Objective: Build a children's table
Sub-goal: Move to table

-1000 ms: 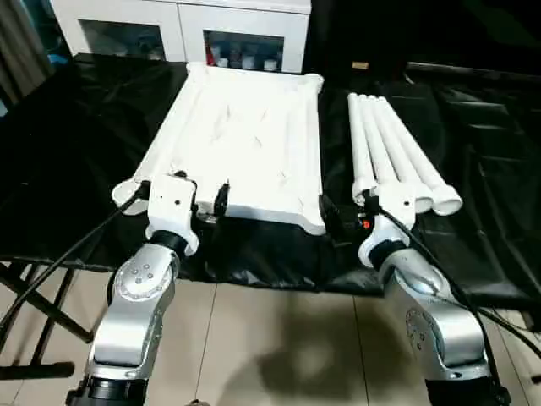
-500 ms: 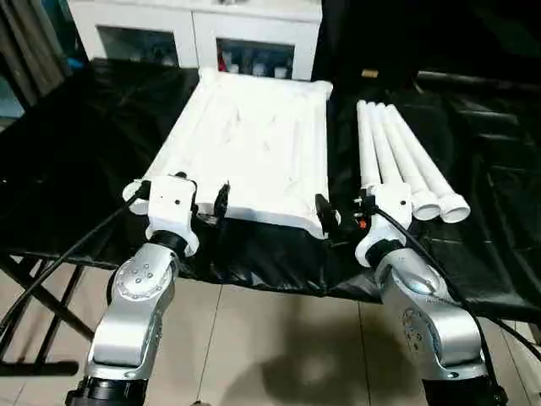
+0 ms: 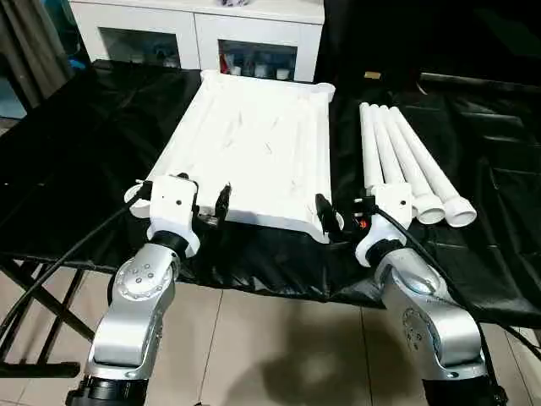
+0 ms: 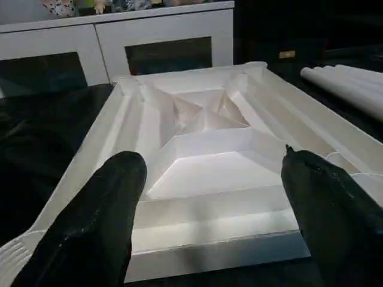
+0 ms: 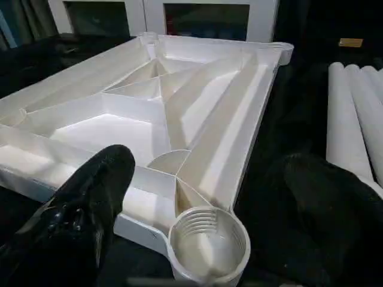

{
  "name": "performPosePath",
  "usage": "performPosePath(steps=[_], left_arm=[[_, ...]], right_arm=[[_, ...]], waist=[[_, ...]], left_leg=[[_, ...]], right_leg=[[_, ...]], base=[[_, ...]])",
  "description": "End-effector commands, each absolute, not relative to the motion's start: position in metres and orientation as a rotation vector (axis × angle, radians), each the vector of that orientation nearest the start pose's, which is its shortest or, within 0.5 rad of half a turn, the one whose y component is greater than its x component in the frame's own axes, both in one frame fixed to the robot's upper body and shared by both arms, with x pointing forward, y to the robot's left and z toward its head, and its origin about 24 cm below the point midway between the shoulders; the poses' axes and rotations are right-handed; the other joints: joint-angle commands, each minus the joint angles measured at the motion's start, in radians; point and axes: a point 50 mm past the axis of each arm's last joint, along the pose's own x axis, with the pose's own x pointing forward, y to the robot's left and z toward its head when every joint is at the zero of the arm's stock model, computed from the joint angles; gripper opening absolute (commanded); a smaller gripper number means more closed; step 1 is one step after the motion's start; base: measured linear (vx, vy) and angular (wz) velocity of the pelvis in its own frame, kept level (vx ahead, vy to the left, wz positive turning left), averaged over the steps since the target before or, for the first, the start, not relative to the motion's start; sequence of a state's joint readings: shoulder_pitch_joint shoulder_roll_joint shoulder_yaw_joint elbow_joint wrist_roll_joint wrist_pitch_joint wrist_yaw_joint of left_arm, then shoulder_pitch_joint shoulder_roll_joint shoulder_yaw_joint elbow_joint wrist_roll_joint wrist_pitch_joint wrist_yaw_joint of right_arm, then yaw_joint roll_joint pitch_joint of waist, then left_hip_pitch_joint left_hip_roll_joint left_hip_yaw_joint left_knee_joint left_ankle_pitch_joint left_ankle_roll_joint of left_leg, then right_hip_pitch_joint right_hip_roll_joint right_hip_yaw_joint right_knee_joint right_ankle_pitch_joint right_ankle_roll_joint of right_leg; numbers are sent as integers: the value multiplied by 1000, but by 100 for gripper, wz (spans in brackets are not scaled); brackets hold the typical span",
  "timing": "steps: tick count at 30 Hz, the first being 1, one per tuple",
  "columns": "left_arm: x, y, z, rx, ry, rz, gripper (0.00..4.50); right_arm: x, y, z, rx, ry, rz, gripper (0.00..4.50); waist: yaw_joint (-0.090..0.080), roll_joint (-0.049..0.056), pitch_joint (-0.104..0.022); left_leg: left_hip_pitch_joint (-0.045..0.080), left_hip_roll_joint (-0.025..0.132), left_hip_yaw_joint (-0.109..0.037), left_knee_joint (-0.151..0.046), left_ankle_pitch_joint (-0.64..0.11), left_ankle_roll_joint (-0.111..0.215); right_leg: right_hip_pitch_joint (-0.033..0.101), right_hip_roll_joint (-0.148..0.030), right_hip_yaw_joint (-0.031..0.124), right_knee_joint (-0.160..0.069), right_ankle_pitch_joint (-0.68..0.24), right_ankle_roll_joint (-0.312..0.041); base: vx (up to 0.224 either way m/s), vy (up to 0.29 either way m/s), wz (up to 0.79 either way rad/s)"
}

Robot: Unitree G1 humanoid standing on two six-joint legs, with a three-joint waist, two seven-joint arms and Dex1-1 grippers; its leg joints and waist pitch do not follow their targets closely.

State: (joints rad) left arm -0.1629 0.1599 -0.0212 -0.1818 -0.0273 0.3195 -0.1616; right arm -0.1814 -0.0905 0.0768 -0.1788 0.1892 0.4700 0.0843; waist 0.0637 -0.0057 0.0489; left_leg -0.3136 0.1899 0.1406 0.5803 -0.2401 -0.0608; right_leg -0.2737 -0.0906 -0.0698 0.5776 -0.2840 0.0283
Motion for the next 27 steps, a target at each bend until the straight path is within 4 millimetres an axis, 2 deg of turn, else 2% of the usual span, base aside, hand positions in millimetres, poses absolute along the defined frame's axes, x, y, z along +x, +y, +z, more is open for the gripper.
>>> performPosePath(steps=[1, 2, 3, 4, 5, 6, 7, 8, 9, 10, 11, 12, 13, 14, 15, 16, 17, 18, 19, 20, 21, 22, 23, 24, 25, 26, 27], left_arm=[[281, 147, 101, 139, -26, -237, 407], [281, 147, 101, 139, -26, -237, 407], [281, 147, 101, 139, -26, -237, 407], [281, 146, 102, 136, -27, -240, 407], [281, 146, 102, 136, -28, -240, 407], [281, 146, 102, 136, -28, -240, 407], [281, 146, 102, 135, -28, -241, 407], [282, 146, 102, 134, -28, -243, 407], [282, 146, 102, 133, -29, -244, 407], [282, 146, 102, 133, -28, -244, 407], [282, 146, 102, 135, -28, -244, 407], [282, 146, 102, 135, -28, -244, 407], [283, 146, 102, 135, -28, -244, 407], [283, 146, 102, 134, -28, -244, 407], [283, 147, 103, 134, -29, -243, 407], [283, 147, 103, 133, -30, -243, 407], [284, 147, 104, 132, -32, -242, 407], [284, 147, 104, 132, -33, -242, 407], [284, 147, 104, 131, -35, -240, 407], [284, 147, 105, 130, -36, -239, 407], [284, 147, 105, 130, -37, -238, 407], [284, 147, 105, 130, -38, -237, 407], [284, 147, 105, 130, -39, -236, 407], [284, 147, 105, 130, -39, -235, 407], [284, 147, 105, 130, -39, -234, 407], [284, 147, 105, 131, -39, -233, 407], [284, 148, 105, 130, -39, -232, 407]], right_arm=[[280, -124, 89, 58, 111, 251, 450], [280, -124, 89, 58, 111, 251, 450], [280, -124, 89, 58, 111, 251, 450], [279, -124, 87, 95, 126, 259, 450], [279, -124, 87, 98, 126, 259, 450], [279, -124, 87, 98, 126, 259, 450], [279, -124, 88, 91, 124, 256, 450], [279, -124, 88, 82, 123, 252, 450], [279, -124, 88, 78, 122, 250, 450], [279, -124, 88, 78, 121, 249, 450], [279, -125, 88, 80, 118, 246, 450], [280, -125, 89, 81, 117, 245, 450], [280, -125, 89, 77, 116, 246, 450], [280, -125, 89, 75, 115, 247, 450], [281, -125, 89, 72, 114, 250, 450], [281, -124, 89, 71, 114, 252, 450], [281, -124, 91, 23, 101, 258, 450], [281, -124, 91, 15, 100, 260, 450], [281, -122, 91, -3, 97, 274, 450], [282, -121, 91, 1, 99, 283, 450], [282, -120, 91, 2, 100, 293, 450], [281, -118, 91, 1, 100, 302, 450], [281, -117, 91, 0, 100, 309, 450], [281, -117, 91, 1, 100, 309, 450], [282, -116, 90, 24, 105, 308, 450], [282, -116, 90, 28, 106, 306, 450], [282, -117, 90, 30, 107, 301, 450]], waist=[[0, 13, -79], [0, 13, -79], [0, 12, -78], [-13, 19, -73], [-15, 14, -64], [-11, 12, -56], [4, -1, -46], [22, -9, -54], [38, -6, -58], [45, -3, -58], [60, -18, -63], [60, -3, -75], [54, 12, -87], [49, 13, -87], [40, 17, -87], [34, 20, -88], [21, 15, -88], [29, -1, -83], [72, -55, -59], [87, -14, -87], [75, -6, -83], [66, 1, -84], [36, 28, -80], [-14, 48, -95], [-34, 40, -99], [-32, 39, -82], [-16, 25, -67]], left_leg=[[11, -9, 3, -48, 120, 223], [11, -9, 3, -48, 120, 223], [10, -10, 3, -46, 129, 239], [103, 51, 7, -71, 52, 128], [102, 61, 8, -78, 15, 101], [114, 64, 23, -81, -58, 68], [78, 20, 65, -74, -149, 1], [47, -16, 83, -56, -168, -56], [40, -32, 85, -49, -167, -90], [40, -40, 81, -49, -156, -128], [-27, -64, 50, -34, -98, -62], [-20, -70, 44, -33, -82, -31], [-5, -64, 24, -36, -30, -1], [11, -60, 18, -37, -6, 15], [51, -39, 3, -41, 39, 61], [76, -20, -9, -43, 66, 95], [107, 10, -30, -43, 112, 177], [86, -19, -12, -21, 118, 222], [-96, -120, 0, 39, 29, 258], [-98, -115, -11, 53, 5, 268], [-93, -58, -42, 43, 26, 257], [-91, -60, -50, 25, 72, 270], [-26, -43, -104, 8, 215, 372], [148, 21, -248, 1, 291, 604], [166, 88, -302, -8, 417, 681], [135, 96, -247, -3, 382, 603], [79, 69, -196, -41, 199, 487]], right_leg=[[49, 10, 10, -30, 82, -202], [49, 10, 10, -30, 82, -202], [49, 8, 10, -30, 79, -208], [-20, 23, 26, 3, 24, -233], [-26, 19, 29, 7, 19, -236], [-39, 10, 35, 5, 8, -250], [-2, 12, 71, -12, 13, -268], [43, 31, 117, -24, 43, -261], [59, 49, 146, -26, 85, -251], [65, 76, 166, -19, 135, -232], [113, 73, 170, -17, 266, -186], [116, 71, 174, -14, 336, -163], [103, 93, 160, 5, 453, -126], [90, 109, 148, 14, 490, -103], [58, 120, 125, 38, 508, -66], [30, 113, 111, 51, 480, -57], [-10, 85, 98, 62, 387, -64], [14, 74, 114, 37, 362, -88], [147, 56, 151, -32, 438, -53], [165, -2, 164, -27, 482, -31], [141, -20, 124, -40, 463, 2], [148, 16, 87, -32, 466, 29], [101, 64, 5, 11, 386, 81], [-93, 69, -34, 121, 7, 56], [-144, 28, -5, 172, -207, 17], [-160, 14, 16, 179, -165, 10], [-150, 15, 18, 190, -49, 14]], base=[[0, 0, 0], [0, 0, 0], [0, 0, 0], [0, 0, 0], [20, -35, -22], [19, -28, -45], [19, -28, -45], [0, 16, -43], [10, -6, -41], [36, -36, -62], [46, -49, -42], [50, -4, -18], [0, 0, 0], [52, 27, 14], [100, -9, 18], [100, -9, 18], [104, -49, 10], [58, -56, 10], [58, -56, 10], [28, 9, 48], [4, 54, 81], [4, 54, 81], [64, 33, 70], [126, -48, 52], [126, -48, 52], [75, -74, 29], [0, 0, 0]])
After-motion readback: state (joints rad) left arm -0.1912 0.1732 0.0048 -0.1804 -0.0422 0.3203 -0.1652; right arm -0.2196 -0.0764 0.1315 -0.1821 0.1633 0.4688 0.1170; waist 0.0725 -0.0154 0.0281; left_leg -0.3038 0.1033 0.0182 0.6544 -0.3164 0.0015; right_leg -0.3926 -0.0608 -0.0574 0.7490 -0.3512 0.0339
